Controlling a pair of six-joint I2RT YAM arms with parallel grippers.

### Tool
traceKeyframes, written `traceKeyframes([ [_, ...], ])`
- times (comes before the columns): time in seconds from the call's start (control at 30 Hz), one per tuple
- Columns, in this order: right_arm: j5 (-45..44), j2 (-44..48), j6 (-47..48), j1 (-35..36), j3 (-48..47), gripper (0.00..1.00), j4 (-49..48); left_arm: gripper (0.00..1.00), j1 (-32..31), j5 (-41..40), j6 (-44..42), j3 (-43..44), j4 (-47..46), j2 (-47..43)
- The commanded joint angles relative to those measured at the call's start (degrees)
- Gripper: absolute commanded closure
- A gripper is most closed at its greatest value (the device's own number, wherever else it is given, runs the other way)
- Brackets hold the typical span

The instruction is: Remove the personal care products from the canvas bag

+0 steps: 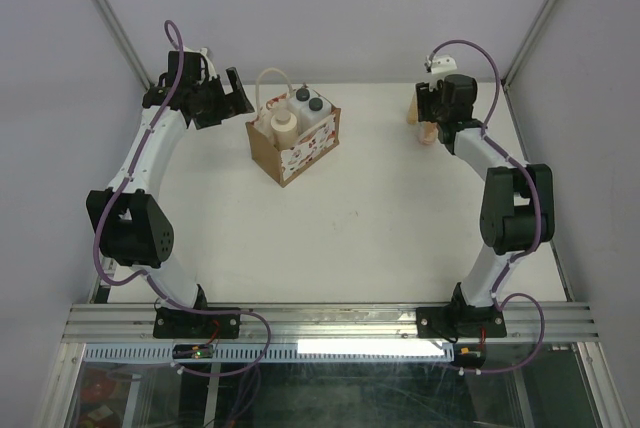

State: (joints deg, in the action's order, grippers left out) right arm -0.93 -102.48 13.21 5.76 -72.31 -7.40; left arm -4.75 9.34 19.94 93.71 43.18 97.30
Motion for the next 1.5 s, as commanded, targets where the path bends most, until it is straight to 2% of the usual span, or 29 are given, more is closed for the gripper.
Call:
traceKeyframes([
  [0.0,-1.4,1.9,2.5,0.1,-1.3,1.00,-7.8,0.01,0.6,0.9,-0.3,2.2,-2.4,-0.6],
  [0.1,-0.2,2.3,0.0,0.4,0.4,1.00,-8.8,0.01,0.6,0.8,-0.3,2.1,-2.4,-0.8],
  [0.17,0.1,2.5,-3.2,0.4,1.0,0.92,-9.4,0.01,0.6,0.8,-0.3,1.8,-2.4,-1.1],
  [0.5,0.7,2.7,-11.9,-0.7,2.2,0.93,-11.3,0.01,0.6,1.1,-0.1,0.8,-2.4,-1.9],
  [0.63,-0.1,2.8,-11.9,-0.8,3.9,0.86,-12.2,0.01,0.6,1.0,-0.2,0.6,-2.4,-2.3],
  [0.67,-0.1,2.8,-11.4,-0.8,3.9,0.81,-11.9,0.01,0.6,1.0,-0.2,0.5,-2.4,-2.4],
  [0.8,-0.2,3.2,-10.1,-0.8,2.9,0.46,-10.4,0.01,0.6,1.1,-0.2,0.1,-2.4,-2.9],
  [1.3,-0.2,7.8,-10.1,-0.8,-0.7,0.46,-0.6,0.01,-0.8,1.2,0.3,-4.7,-2.5,-9.1],
  [1.47,-0.2,5.7,-10.1,-0.8,-2.9,0.46,0.2,0.01,-0.8,1.8,1.6,-3.6,-2.3,-11.0],
])
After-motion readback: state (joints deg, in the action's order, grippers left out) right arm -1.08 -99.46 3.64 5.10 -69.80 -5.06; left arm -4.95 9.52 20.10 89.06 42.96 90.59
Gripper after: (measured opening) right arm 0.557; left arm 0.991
